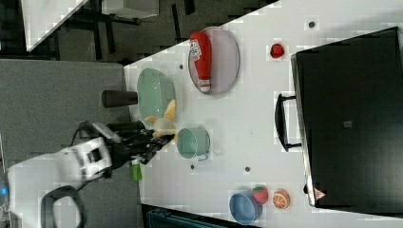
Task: Pick Banana and place it in mug.
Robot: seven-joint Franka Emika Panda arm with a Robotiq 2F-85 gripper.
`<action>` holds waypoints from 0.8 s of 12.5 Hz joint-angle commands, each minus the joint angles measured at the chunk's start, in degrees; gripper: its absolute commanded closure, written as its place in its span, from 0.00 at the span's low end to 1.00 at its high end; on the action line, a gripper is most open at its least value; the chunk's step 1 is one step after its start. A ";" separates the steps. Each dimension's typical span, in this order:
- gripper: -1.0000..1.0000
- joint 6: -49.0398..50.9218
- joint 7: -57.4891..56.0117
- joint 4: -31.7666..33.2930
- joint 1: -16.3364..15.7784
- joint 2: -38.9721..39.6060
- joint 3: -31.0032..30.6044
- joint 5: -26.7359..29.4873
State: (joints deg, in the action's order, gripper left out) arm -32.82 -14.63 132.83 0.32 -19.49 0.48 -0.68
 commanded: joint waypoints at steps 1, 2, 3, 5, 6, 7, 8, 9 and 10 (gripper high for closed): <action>0.72 1.95 5.86 1.11 -1.77 0.94 -5.53 0.01; 0.72 2.52 9.15 1.11 -2.25 0.38 -7.66 0.35; 0.72 3.27 13.25 1.10 -2.78 0.47 -9.98 0.46; 0.72 3.43 23.42 1.10 -3.78 1.78 -15.27 0.46; 0.72 3.40 27.98 1.07 -3.98 2.67 -17.53 0.56; 0.72 3.36 32.49 1.09 -4.15 3.99 -19.74 0.85; 0.72 3.07 35.92 1.08 -4.19 5.49 -21.37 1.11; 0.72 2.09 38.88 1.09 -4.21 7.34 -22.67 1.55; 0.72 0.30 40.74 1.12 -4.21 9.48 -23.69 2.08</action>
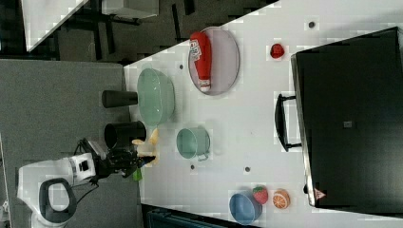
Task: Pick Banana and place it in mug.
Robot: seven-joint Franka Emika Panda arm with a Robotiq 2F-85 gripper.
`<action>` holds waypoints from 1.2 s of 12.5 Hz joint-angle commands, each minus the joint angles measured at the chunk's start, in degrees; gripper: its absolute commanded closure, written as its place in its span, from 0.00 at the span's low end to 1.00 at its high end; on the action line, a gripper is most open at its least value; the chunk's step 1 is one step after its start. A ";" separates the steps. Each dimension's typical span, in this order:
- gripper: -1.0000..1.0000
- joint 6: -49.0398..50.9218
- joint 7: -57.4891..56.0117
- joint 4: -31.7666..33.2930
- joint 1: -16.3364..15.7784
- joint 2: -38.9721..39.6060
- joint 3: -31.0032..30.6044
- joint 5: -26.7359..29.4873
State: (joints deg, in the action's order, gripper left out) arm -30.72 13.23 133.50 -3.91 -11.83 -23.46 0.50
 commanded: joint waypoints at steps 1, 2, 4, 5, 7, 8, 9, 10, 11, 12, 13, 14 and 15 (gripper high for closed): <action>0.72 -4.63 13.32 0.49 0.00 4.29 -0.50 1.57; 0.72 -7.88 13.32 0.55 0.00 6.85 -1.03 1.59; 0.72 -13.20 13.37 0.97 -0.01 12.00 -1.56 1.58; 0.72 -15.91 13.38 1.18 0.01 14.33 -1.55 1.58; 0.72 -18.63 13.39 1.42 0.06 17.84 -0.97 1.36; 0.68 -18.75 13.37 1.51 0.06 18.75 -0.61 1.19; 0.57 -18.99 13.39 1.70 0.07 19.28 -0.50 1.19; 0.46 -19.05 13.38 2.06 0.06 19.33 -0.09 1.08; 0.36 -19.59 13.37 2.02 0.07 19.26 0.10 1.07; 0.24 -19.81 13.39 2.03 0.05 19.23 0.06 1.07; 0.12 -19.94 13.38 2.14 0.04 19.24 -0.02 1.07; 0.01 -20.12 13.37 2.05 0.08 19.19 0.11 1.07; 0.00 -20.09 13.37 2.03 0.08 19.09 0.27 1.08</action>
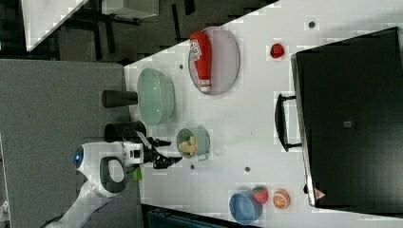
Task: Pick Banana and place it in mug.
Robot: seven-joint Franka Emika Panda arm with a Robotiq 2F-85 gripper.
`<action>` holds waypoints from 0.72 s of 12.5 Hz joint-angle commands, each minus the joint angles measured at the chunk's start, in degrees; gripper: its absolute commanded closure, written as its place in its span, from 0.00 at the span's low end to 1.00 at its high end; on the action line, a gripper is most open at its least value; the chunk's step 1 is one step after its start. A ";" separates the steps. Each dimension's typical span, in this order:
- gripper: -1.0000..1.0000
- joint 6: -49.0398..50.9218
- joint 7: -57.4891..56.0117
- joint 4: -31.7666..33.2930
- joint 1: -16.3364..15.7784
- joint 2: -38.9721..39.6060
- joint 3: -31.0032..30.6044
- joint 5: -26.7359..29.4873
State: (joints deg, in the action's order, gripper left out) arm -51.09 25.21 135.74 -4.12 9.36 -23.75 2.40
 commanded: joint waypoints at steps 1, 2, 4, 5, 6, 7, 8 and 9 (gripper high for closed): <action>0.00 0.28 1.40 -0.46 0.33 -2.62 0.91 -0.73; 0.00 0.79 1.40 -0.80 0.50 -3.78 1.65 -0.58; 0.00 5.54 1.14 -2.27 0.90 -7.55 3.63 -0.58; 0.00 9.50 0.38 -3.52 1.13 -10.01 5.10 -0.59; 0.00 13.95 -1.70 -5.25 1.27 -12.53 6.88 -0.59; 0.00 18.95 -4.38 -7.18 1.41 -14.85 8.85 -0.59; 0.00 23.15 -6.79 -9.32 1.62 -16.78 10.96 -0.59; 0.00 26.48 -8.13 -11.50 1.87 -18.44 13.27 -0.58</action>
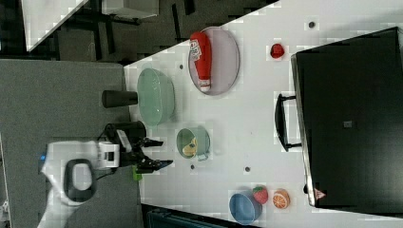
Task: Pick Banana and place it in mug.
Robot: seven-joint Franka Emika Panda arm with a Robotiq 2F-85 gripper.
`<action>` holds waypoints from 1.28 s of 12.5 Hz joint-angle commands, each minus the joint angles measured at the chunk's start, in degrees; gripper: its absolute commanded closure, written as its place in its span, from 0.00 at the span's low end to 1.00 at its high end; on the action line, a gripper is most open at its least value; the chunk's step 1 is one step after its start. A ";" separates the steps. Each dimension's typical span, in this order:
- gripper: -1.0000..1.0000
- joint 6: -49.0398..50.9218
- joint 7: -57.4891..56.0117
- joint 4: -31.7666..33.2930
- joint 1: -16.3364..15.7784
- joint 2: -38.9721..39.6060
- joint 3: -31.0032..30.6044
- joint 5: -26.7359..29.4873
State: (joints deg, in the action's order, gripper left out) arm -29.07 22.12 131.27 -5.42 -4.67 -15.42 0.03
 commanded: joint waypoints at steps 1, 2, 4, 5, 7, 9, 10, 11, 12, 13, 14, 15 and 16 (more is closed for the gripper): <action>0.00 7.50 -6.41 -9.27 3.31 -5.84 7.56 1.78; 0.00 10.44 -7.80 -11.32 3.34 -7.00 10.00 1.78; 0.00 15.18 -10.05 -14.66 3.42 -8.94 14.16 1.61; 0.00 16.72 -11.60 -15.97 3.52 -9.73 16.00 1.34; 0.00 19.17 -14.60 -17.47 3.64 -11.02 19.46 1.14; 0.00 19.76 -19.71 -17.66 3.71 -11.61 21.95 0.20; 0.00 20.46 -21.30 -17.63 3.72 -11.57 22.68 -0.08; 0.00 20.58 -21.35 -17.58 3.75 -11.44 23.04 -0.11; 0.00 21.28 -21.35 -17.58 3.75 -11.33 23.15 -0.16; 0.00 22.67 -21.35 -17.58 3.75 -11.24 23.06 -0.69; 0.00 24.27 -21.35 -17.58 3.75 -11.19 22.93 -1.13; 0.00 24.93 -21.33 -17.53 3.75 -11.14 22.86 -1.66; 0.00 24.65 -21.33 -17.51 3.75 -10.93 22.83 -1.67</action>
State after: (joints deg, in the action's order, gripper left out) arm -4.37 4.00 114.20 1.08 -16.20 9.39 -2.04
